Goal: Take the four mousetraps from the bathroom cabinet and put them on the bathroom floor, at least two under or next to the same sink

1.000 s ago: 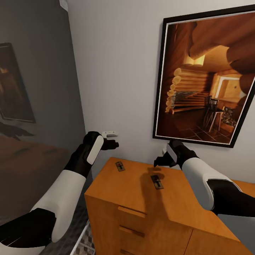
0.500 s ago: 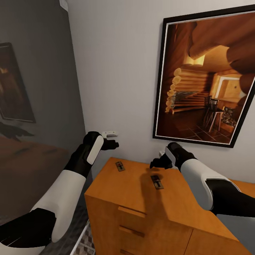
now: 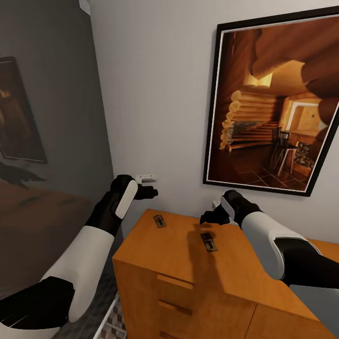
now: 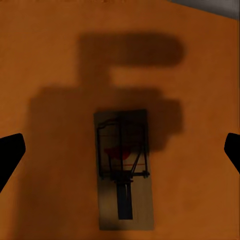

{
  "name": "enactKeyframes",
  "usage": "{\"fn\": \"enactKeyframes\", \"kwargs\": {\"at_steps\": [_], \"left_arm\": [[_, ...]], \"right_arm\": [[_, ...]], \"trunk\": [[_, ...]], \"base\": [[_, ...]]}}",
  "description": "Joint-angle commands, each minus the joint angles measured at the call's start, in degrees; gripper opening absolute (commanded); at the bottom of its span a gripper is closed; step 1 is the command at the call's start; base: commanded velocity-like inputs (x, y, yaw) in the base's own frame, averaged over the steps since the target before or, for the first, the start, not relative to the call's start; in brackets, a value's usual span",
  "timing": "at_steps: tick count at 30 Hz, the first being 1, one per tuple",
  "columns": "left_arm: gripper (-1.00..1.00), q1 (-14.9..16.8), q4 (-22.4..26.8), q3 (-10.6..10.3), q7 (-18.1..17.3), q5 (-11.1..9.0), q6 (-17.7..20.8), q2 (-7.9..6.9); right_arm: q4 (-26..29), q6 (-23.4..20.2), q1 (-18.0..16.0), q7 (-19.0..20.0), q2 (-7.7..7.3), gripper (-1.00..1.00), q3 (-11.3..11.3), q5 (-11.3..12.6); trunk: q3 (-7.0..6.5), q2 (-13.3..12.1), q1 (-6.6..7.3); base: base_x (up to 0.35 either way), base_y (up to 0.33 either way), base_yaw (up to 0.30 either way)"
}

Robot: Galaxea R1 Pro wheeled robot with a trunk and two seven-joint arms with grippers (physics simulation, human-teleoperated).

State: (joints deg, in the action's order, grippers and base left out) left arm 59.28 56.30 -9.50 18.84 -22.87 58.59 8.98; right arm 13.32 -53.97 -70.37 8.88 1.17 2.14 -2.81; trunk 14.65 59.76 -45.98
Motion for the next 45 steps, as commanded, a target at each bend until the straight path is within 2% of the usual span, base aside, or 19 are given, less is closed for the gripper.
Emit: {"fn": "enactKeyframes", "kwargs": {"at_steps": [1,15,26,40,45], "left_arm": [[1.00,0.05,0.04,-0.07,0.59,-0.60,0.13,-0.01],[1.00,0.05,-0.66,-0.08,0.59,-0.62,0.20,-0.01],[1.00,0.05,-2.70,-0.08,0.51,-0.54,0.14,-0.01],[1.00,0.05,-3.19,-0.08,0.44,-0.46,0.12,-0.01],[1.00,0.05,-3.21,-0.08,0.42,-0.45,0.12,-0.01]], "right_arm": [[0.07,-0.21,-0.03,0.22,-0.01,1.00,0.20,-0.32],[-2.06,2.66,-0.03,0.29,-0.15,1.00,0.23,-0.24],[-8.20,8.88,-0.03,0.33,-0.08,1.00,0.23,-0.27],[-9.48,10.07,0.20,1.78,-0.03,1.00,0.23,-0.33],[-9.52,10.35,0.43,2.53,0.01,1.00,0.23,-1.61]], "trunk": [[0.08,0.05,-0.01],[0.08,0.05,-0.01],[0.08,0.05,-0.01],[0.08,0.05,-0.01],[0.08,0.05,-0.01]], "base": [[0.000,0.000,0.000],[0.000,0.000,0.000],[0.000,0.000,0.000],[0.000,0.000,0.000],[0.000,0.000,0.000]]}}
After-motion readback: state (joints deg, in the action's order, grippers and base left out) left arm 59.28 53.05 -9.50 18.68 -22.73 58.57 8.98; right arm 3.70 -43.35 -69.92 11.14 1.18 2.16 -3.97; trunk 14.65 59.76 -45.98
